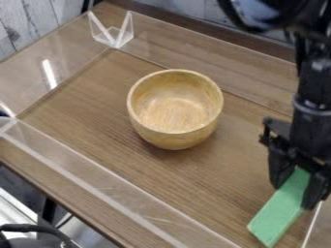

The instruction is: Remove the green block from inside the brown bowl and put it on the table

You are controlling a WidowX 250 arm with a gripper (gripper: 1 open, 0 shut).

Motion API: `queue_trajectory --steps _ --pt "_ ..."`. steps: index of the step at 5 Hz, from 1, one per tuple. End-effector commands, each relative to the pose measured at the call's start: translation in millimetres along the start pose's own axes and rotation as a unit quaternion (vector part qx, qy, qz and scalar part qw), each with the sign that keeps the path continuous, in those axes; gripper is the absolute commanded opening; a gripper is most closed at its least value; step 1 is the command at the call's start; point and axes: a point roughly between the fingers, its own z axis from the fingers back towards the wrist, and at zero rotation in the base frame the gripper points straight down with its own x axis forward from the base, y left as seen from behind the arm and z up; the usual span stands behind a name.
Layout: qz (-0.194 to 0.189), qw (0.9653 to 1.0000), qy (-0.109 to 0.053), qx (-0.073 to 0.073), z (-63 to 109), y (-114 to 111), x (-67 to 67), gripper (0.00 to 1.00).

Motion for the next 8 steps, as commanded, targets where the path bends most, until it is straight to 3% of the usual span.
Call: queue_trajectory --steps 1,5,7,8 --pt "0.0 0.9998 -0.019 -0.001 3.1 3 6.2 0.0" --pt "0.033 0.9994 -0.004 0.007 -15.4 52 5.3 0.0" --pt "0.04 0.9991 0.008 0.009 -23.1 60 2.0 0.0" --pt "0.043 0.999 0.003 0.009 -12.9 60 1.7 1.0"
